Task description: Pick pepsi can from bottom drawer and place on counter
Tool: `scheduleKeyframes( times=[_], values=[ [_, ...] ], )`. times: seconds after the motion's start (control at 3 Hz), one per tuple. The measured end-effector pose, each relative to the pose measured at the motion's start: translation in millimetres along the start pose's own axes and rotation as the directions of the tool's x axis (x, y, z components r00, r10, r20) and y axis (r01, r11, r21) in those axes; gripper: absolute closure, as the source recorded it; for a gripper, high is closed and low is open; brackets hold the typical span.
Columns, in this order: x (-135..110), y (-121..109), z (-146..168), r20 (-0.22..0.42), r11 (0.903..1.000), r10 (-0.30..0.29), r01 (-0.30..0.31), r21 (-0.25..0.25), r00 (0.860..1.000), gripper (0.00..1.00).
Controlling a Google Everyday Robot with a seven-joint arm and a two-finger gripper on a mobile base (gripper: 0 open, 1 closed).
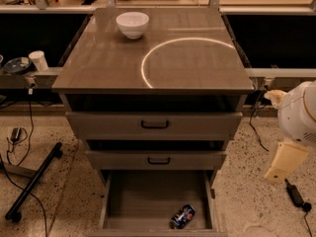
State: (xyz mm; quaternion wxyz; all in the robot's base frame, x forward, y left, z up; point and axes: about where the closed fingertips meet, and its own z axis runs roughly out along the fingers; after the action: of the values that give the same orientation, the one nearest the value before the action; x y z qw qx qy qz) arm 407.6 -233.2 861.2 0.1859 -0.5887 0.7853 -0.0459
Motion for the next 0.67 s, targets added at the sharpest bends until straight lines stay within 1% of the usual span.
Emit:
scheduleKeyframes(
  times=[0.33,0.67],
  values=[
    [11.2,14.4,26.1,0.001,0.9998,0.017,-0.017,-0.002,1.000,0.00],
    [16.6,22.4,41.3,-0.001,0.9995,0.028,-0.028,-0.013,1.000,0.00]
  ],
)
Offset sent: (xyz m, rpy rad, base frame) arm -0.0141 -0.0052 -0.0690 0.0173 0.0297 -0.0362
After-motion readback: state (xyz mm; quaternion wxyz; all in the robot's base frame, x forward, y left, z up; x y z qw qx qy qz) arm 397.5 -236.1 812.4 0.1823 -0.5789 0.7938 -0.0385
